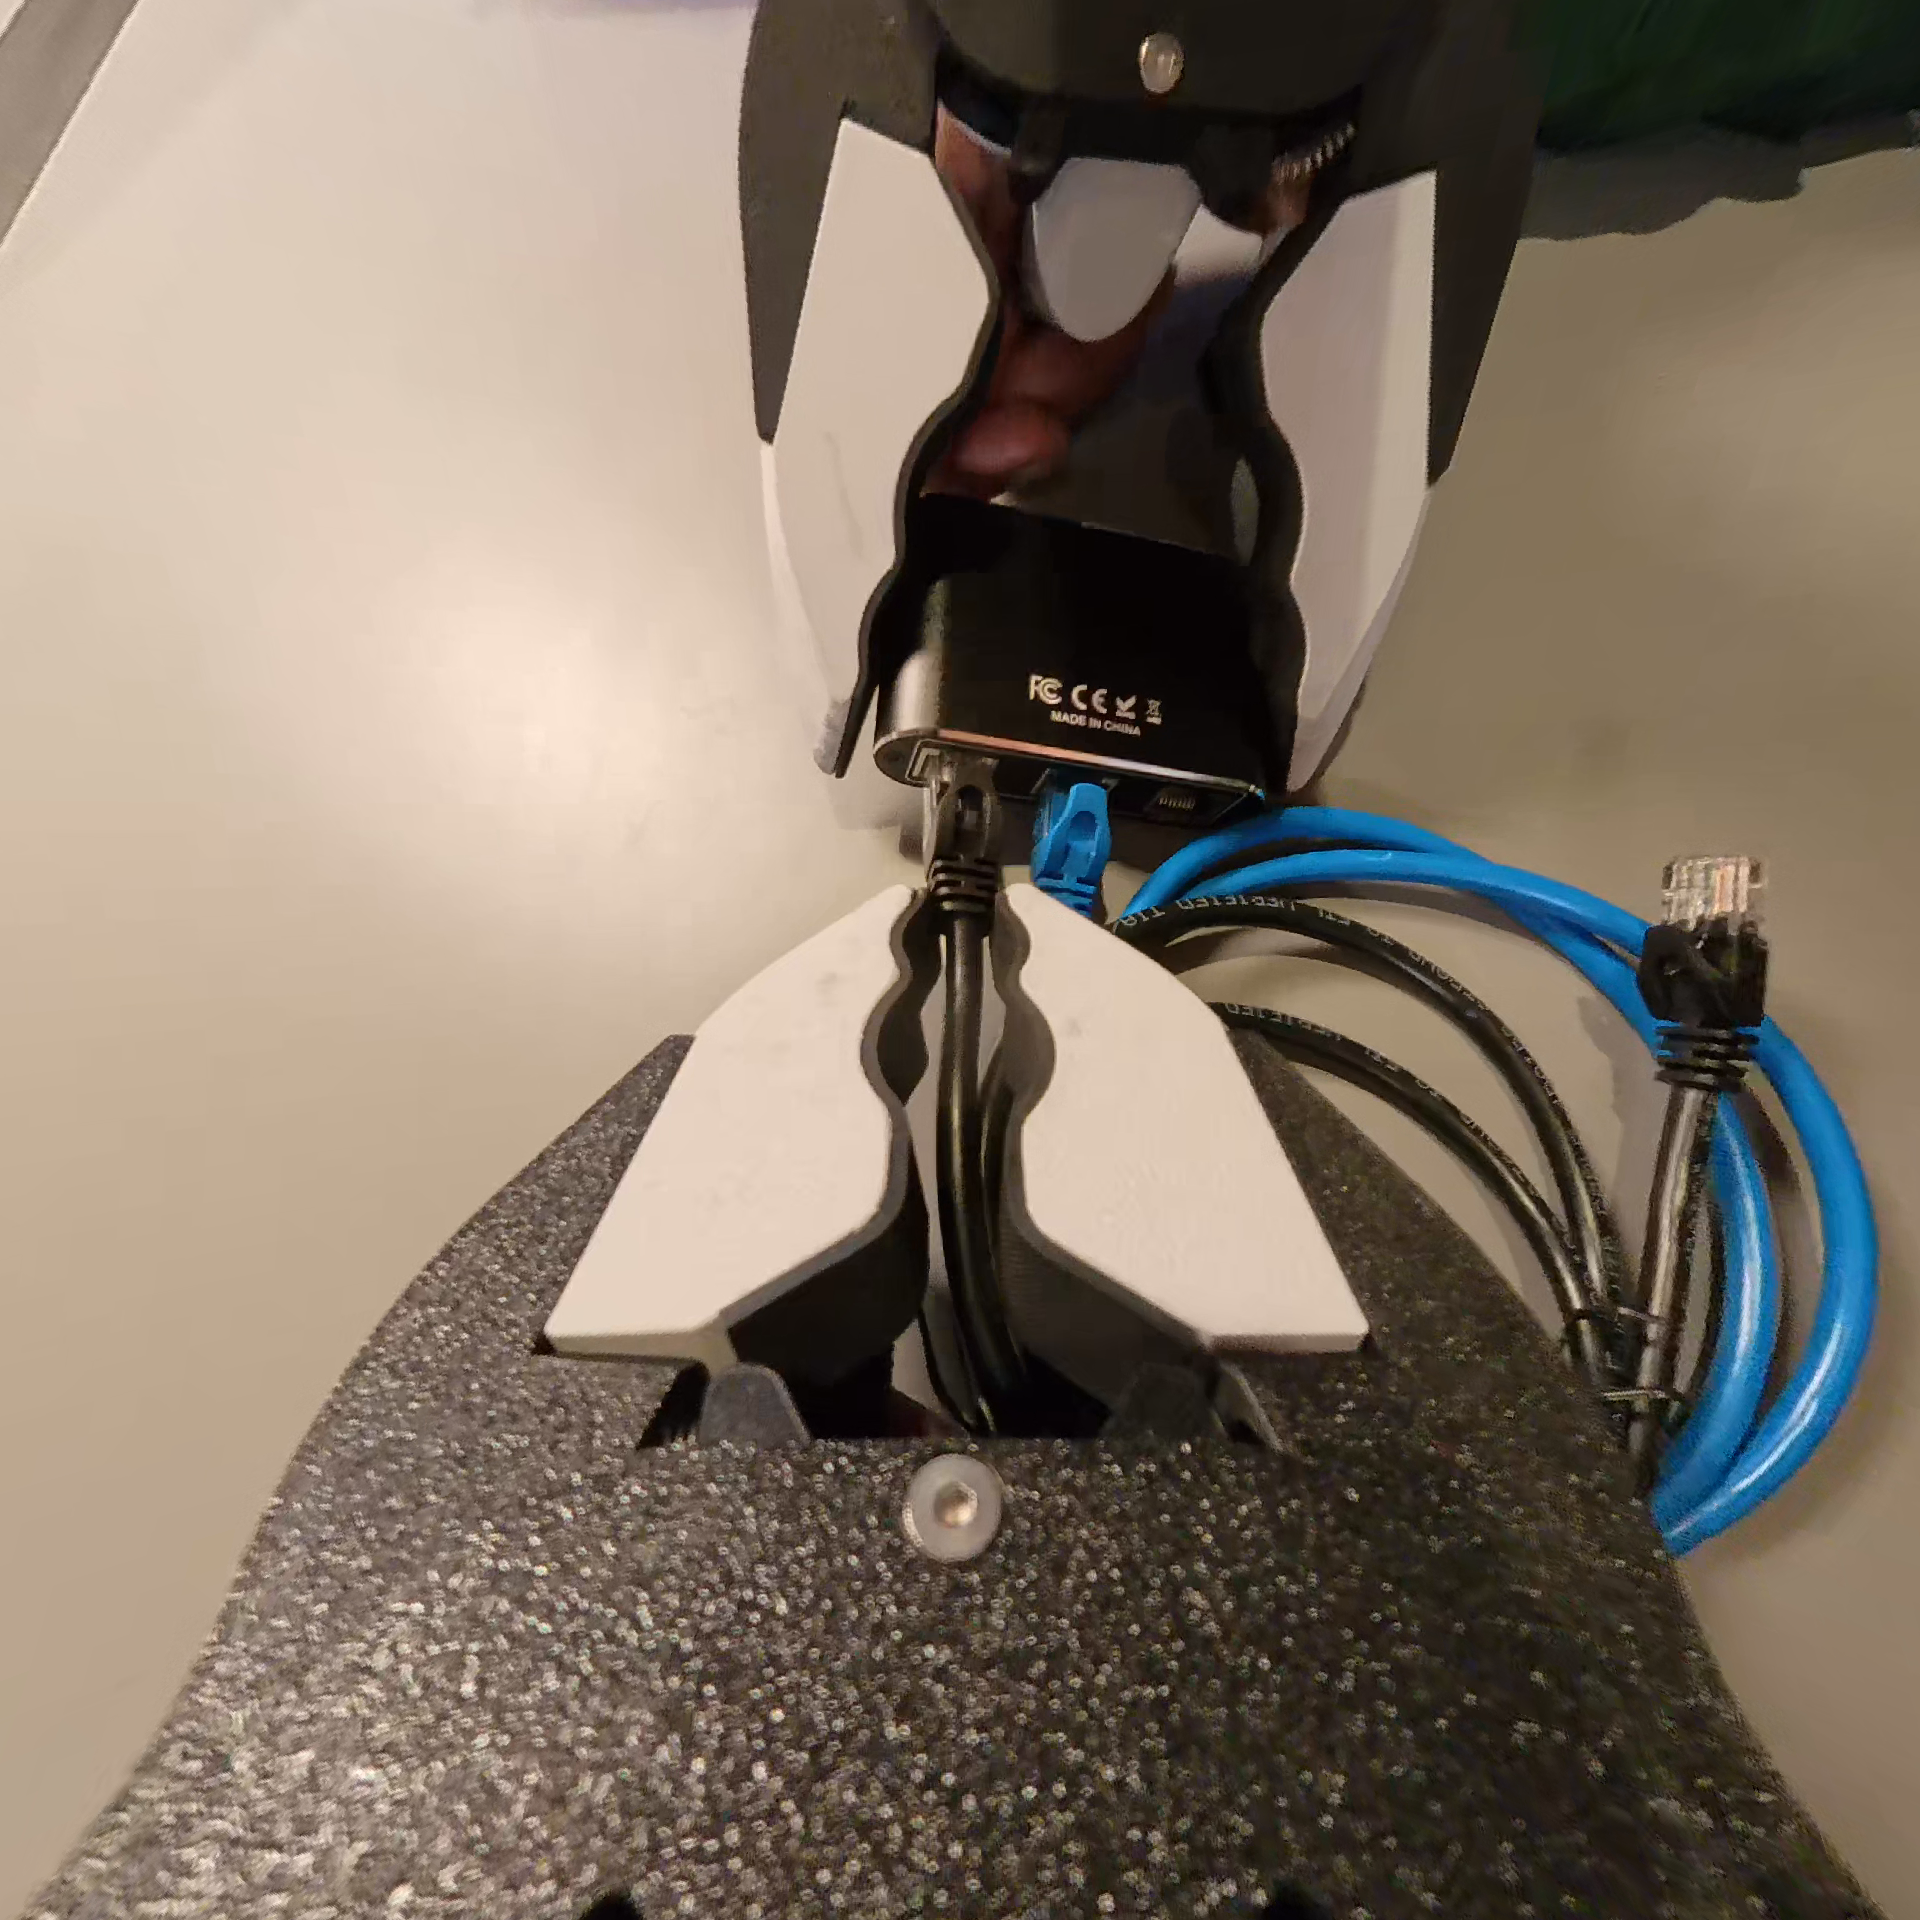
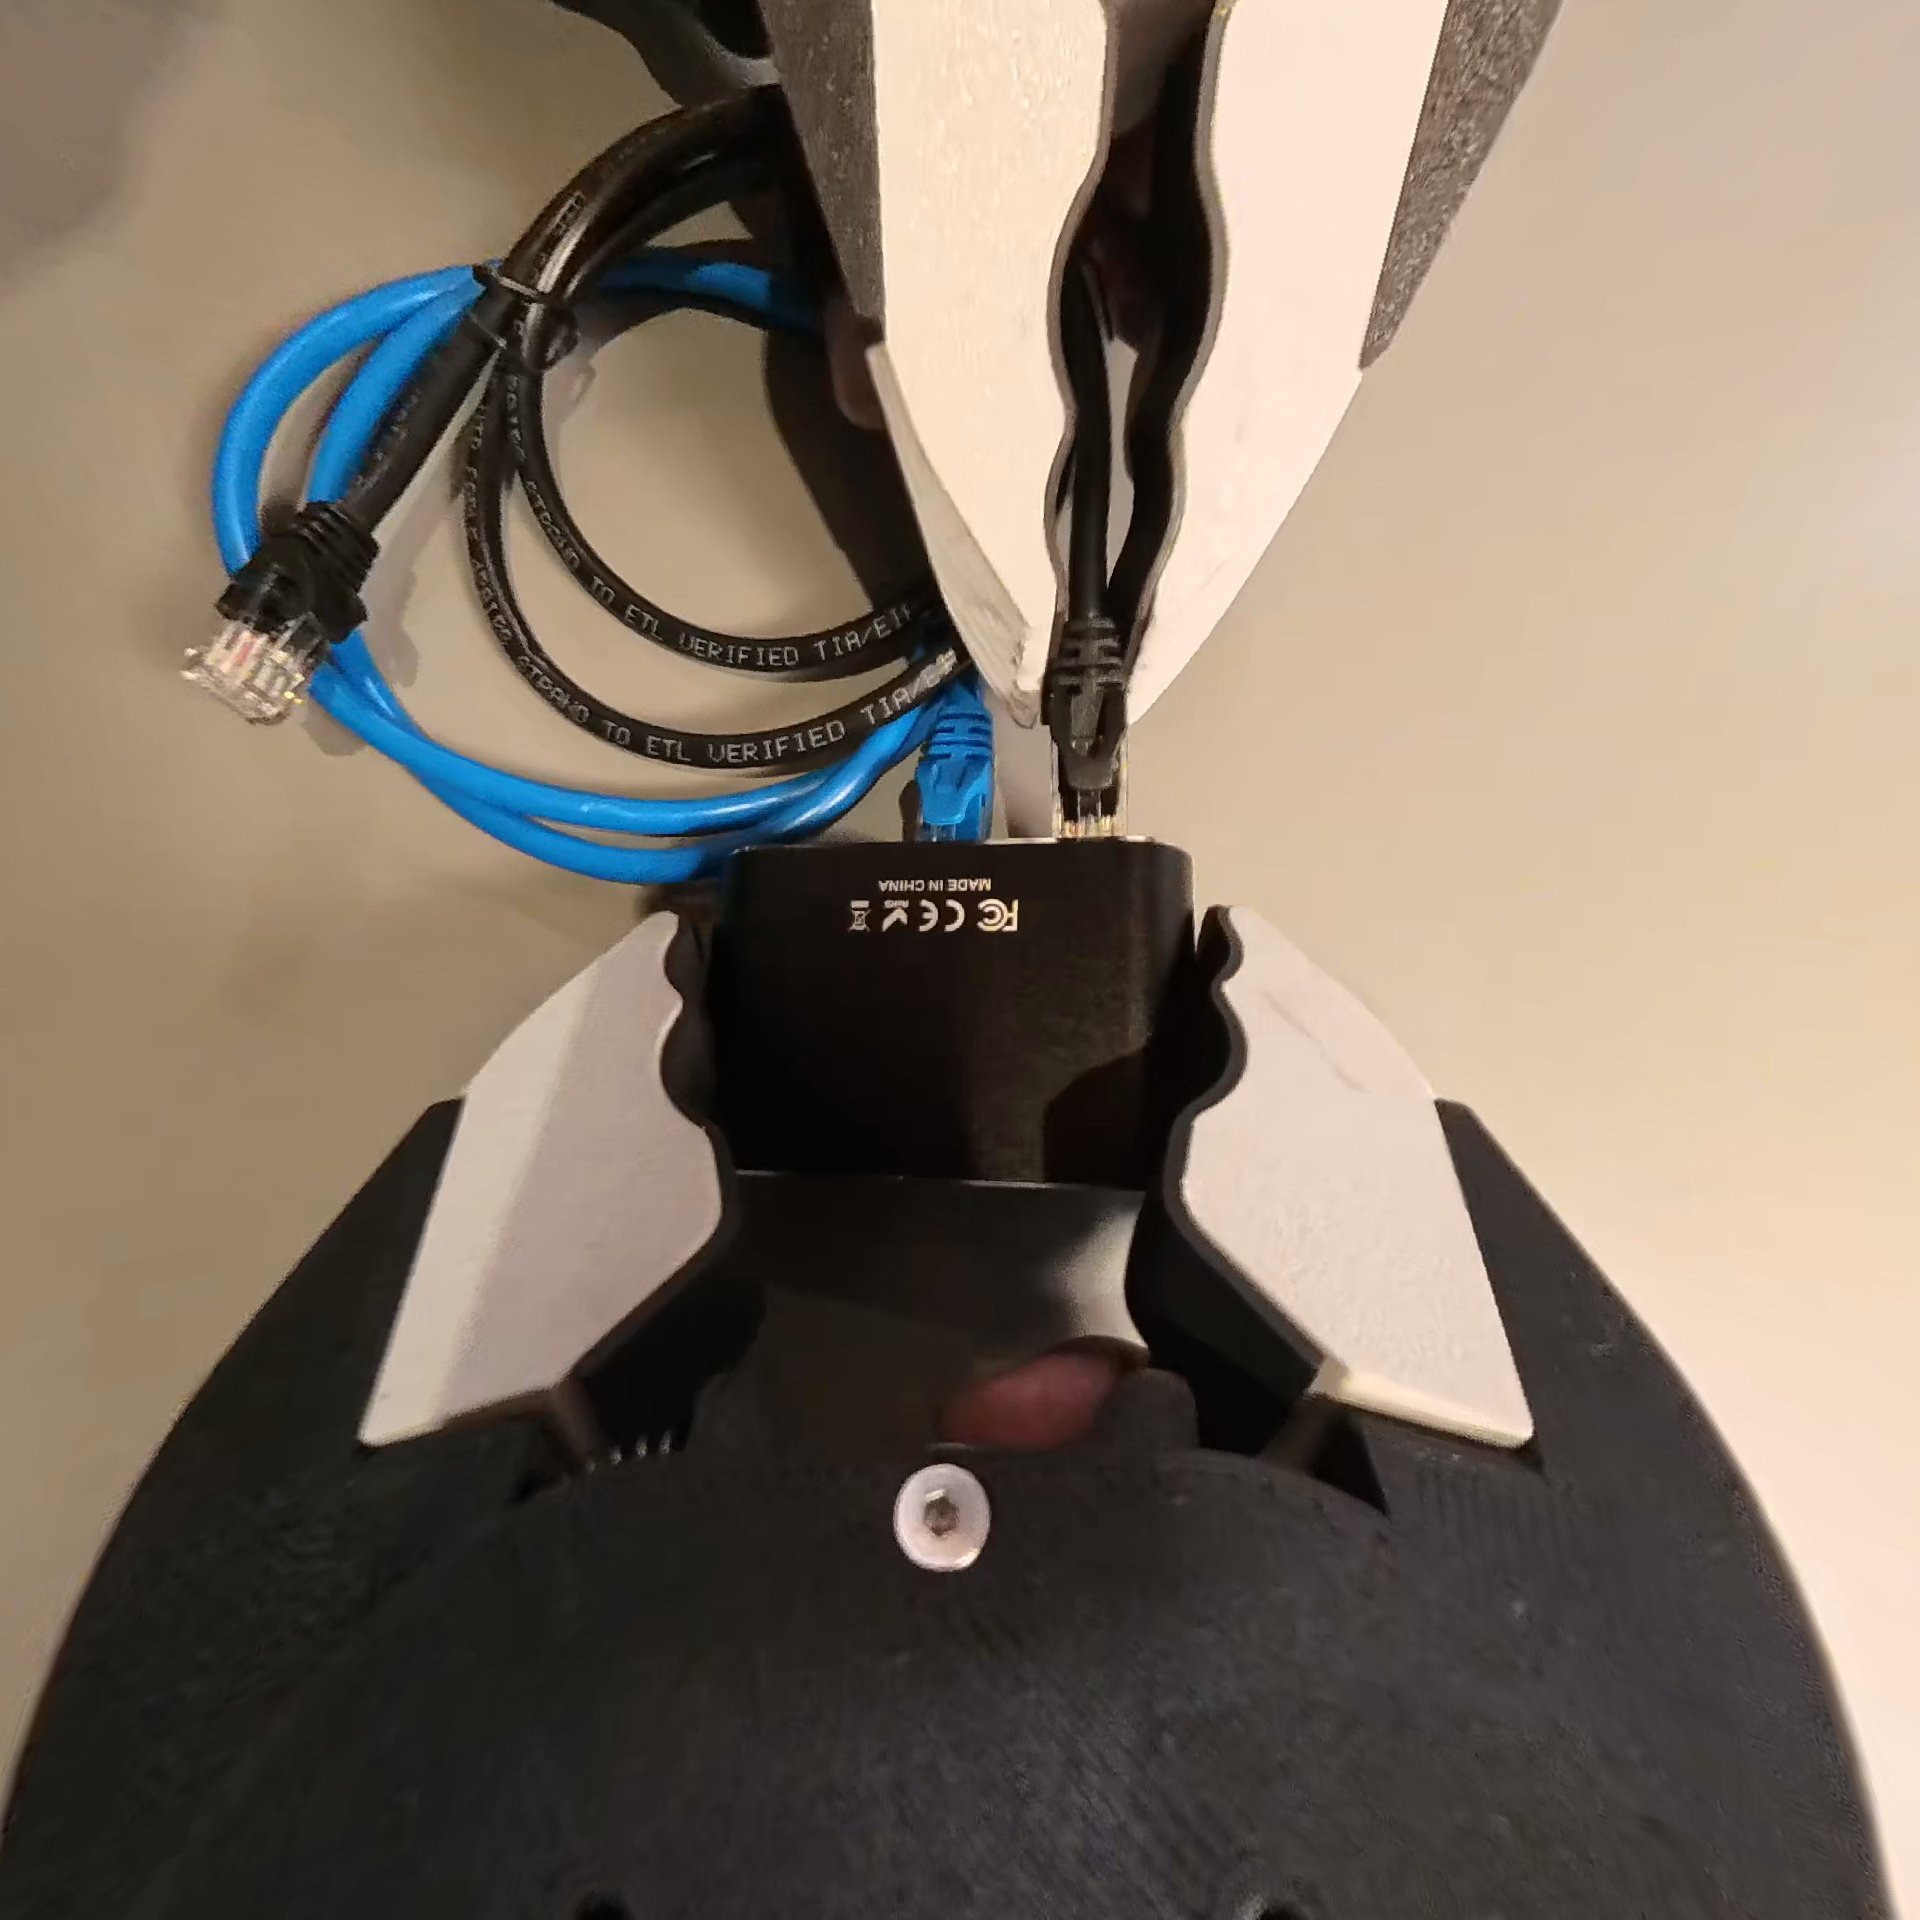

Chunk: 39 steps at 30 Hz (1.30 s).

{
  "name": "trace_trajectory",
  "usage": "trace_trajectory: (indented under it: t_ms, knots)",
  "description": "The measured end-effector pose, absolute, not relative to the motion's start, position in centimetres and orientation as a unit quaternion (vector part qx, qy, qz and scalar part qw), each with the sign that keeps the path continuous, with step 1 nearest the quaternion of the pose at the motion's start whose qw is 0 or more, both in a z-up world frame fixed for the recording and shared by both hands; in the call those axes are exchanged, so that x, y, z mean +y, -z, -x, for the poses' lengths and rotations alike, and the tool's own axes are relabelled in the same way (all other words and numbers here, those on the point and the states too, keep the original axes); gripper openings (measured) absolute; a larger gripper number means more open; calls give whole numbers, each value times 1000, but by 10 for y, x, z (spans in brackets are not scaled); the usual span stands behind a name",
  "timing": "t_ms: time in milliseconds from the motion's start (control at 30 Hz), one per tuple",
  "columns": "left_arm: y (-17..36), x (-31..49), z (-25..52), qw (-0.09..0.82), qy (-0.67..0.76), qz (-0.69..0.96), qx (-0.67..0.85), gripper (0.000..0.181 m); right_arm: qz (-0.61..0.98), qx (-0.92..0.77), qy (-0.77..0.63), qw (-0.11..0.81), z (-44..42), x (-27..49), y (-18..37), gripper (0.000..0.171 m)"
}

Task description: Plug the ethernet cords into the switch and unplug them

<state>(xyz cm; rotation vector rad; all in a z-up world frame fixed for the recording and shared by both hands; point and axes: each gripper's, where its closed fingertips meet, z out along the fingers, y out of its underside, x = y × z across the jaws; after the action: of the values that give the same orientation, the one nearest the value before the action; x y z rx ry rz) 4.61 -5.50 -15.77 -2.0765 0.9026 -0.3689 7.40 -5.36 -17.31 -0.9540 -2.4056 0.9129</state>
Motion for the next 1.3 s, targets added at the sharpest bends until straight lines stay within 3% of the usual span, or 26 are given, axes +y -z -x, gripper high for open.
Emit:
trace_trajectory:
  t_ms: [267, 333, 400, 433, 533, 833, 1300]
  knots:
    - [142, -61, -55, 438, 200, 797, 364, 11, 303, -855, -347, 237, -64, -69, 163, 85]
    - [136, -61, -57, 449, 220, 793, 349, 11, 312, -836, -378, 247, -60, -69, 148, 72]
    - [139, -59, -58, 436, 225, 804, 335, 11, 318, -798, -440, 261, -59, -66, 119, 25]
    - [145, -60, -58, 421, 216, 813, 340, 11, 317, -795, -443, 265, -61, -63, 115, 17]
    - [158, -63, -61, 393, 187, 822, 366, 10, 337, -835, -351, 257, -70, -41, 141, 56]
    - [163, -63, -62, 386, 168, 825, 378, 11, 416, -846, -318, 99, -114, -36, 167, 99]
    - [139, -75, -29, 401, 190, 836, 324, 11, 425, -860, -252, 125, -102, -51, 181, 88]
